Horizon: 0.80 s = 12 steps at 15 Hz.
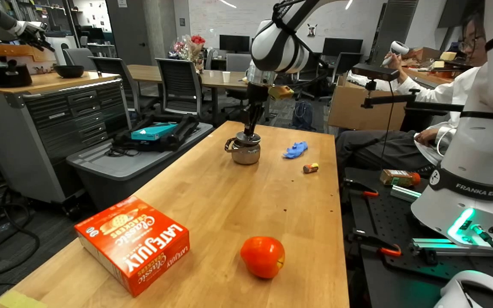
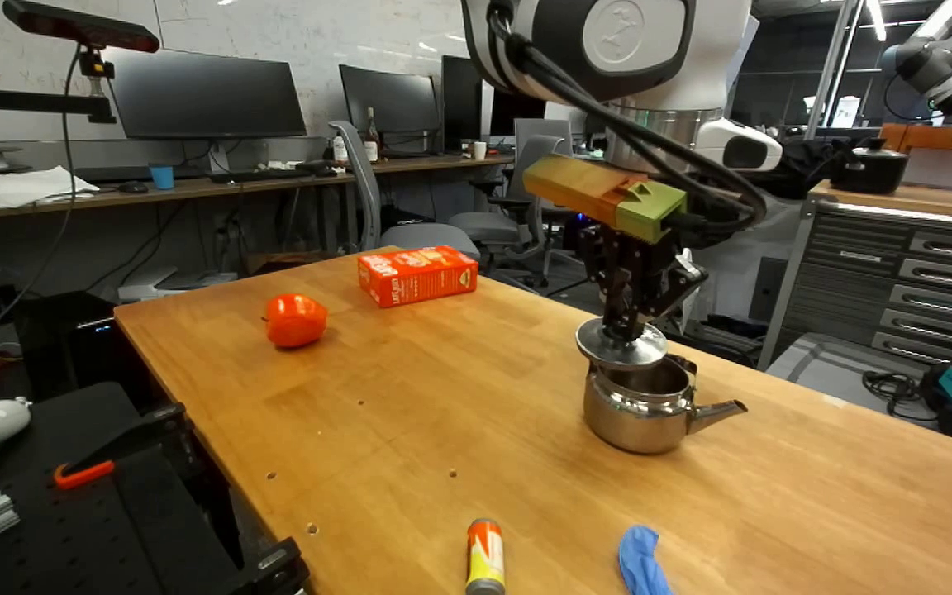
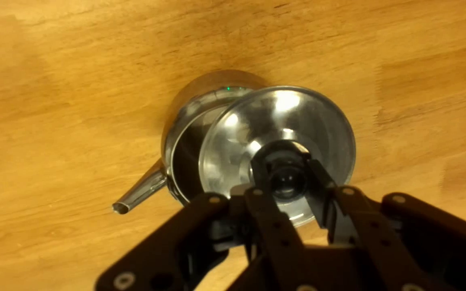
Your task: Put the lid on the kettle
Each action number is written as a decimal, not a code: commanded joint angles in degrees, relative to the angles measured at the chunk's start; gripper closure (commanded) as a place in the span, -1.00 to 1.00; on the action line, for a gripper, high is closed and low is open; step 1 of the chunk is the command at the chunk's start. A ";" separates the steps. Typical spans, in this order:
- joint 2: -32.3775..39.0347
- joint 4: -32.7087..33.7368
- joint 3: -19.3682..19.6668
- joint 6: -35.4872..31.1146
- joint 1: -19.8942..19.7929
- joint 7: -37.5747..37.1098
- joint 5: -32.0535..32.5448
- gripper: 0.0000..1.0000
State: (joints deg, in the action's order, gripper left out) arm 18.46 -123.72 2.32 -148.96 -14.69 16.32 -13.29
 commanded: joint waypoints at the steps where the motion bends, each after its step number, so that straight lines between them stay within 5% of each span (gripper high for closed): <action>1: 1.65 1.97 0.45 -0.33 -0.57 0.19 -0.40 0.69; 12: 5.25 5.28 -0.55 -1.28 -1.34 0.28 -1.46 0.69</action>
State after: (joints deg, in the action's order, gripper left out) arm 22.48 -120.61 2.70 -149.92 -15.14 16.27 -13.68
